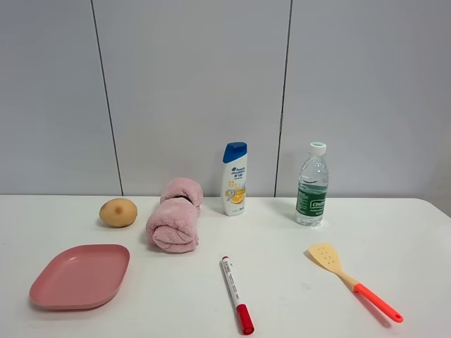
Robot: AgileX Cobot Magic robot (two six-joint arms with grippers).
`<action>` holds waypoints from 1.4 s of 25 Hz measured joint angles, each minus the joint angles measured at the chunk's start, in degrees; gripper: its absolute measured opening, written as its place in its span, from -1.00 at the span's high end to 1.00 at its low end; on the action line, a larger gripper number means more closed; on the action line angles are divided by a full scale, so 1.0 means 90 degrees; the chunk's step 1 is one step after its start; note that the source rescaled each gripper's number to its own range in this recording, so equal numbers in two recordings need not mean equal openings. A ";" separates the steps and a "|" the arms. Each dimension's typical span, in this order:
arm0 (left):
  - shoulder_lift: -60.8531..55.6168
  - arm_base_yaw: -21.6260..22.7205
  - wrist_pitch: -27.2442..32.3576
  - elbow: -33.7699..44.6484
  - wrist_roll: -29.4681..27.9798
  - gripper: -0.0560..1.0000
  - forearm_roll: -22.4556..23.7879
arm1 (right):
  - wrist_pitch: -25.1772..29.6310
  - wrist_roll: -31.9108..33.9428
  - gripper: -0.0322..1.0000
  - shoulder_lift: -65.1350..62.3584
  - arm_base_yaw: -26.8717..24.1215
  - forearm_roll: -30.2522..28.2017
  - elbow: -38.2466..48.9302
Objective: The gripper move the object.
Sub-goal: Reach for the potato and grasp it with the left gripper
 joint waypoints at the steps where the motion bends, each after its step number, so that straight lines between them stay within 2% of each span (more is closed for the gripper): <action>1: 0.0000 0.0000 0.0000 0.0000 0.0000 -1.00 0.0000 | 0.0000 0.0000 -1.00 0.0000 0.0000 0.0000 0.0000; 25: 0.0000 0.0000 0.0000 0.0000 -0.0137 -1.00 0.0105 | 0.0000 0.0000 -1.00 0.0000 0.0000 0.0000 0.0000; 35: 0.0096 0.0000 0.0000 -0.0024 -0.0137 -1.00 -0.0080 | 0.0000 0.0000 -1.00 0.0000 0.0000 0.0000 0.0000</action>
